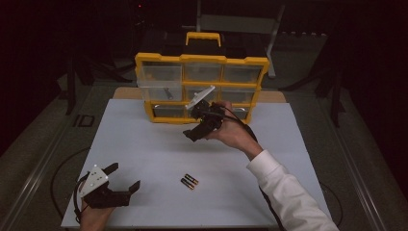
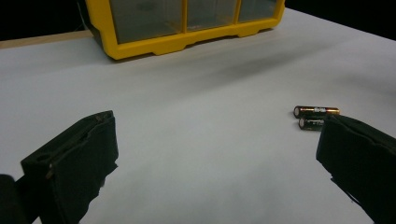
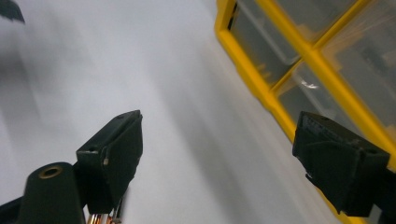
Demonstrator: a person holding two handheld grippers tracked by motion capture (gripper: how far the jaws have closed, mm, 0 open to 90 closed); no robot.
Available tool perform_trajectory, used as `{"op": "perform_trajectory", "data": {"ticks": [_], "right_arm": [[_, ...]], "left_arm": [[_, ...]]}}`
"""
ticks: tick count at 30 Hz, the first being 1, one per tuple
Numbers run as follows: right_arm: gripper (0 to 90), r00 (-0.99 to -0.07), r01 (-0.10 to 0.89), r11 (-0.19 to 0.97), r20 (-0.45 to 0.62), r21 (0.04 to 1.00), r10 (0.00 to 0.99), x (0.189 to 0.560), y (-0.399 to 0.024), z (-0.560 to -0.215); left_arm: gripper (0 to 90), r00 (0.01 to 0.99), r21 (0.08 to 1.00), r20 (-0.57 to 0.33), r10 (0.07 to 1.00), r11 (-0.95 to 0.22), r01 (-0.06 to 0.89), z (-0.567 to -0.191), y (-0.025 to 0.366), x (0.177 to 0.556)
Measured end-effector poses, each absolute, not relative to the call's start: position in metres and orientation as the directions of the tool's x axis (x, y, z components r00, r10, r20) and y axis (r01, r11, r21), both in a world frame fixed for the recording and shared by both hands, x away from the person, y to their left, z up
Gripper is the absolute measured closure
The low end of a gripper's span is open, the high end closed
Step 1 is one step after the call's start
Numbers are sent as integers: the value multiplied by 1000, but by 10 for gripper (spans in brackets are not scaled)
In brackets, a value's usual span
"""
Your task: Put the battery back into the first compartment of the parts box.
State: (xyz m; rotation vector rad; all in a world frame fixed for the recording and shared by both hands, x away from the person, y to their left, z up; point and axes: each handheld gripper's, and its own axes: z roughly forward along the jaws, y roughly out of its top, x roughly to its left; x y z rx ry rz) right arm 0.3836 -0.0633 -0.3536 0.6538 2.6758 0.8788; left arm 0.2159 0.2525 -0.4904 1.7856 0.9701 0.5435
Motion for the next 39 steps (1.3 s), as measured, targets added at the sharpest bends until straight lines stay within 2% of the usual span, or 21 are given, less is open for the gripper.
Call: {"op": "perform_trajectory", "data": {"ticks": [39], "right_arm": [[171,-920,328,835,-52,442,389,343,-54,-454]], "left_arm": [[0,578,911,-64,813,-189,367,-491,252,216]]}}
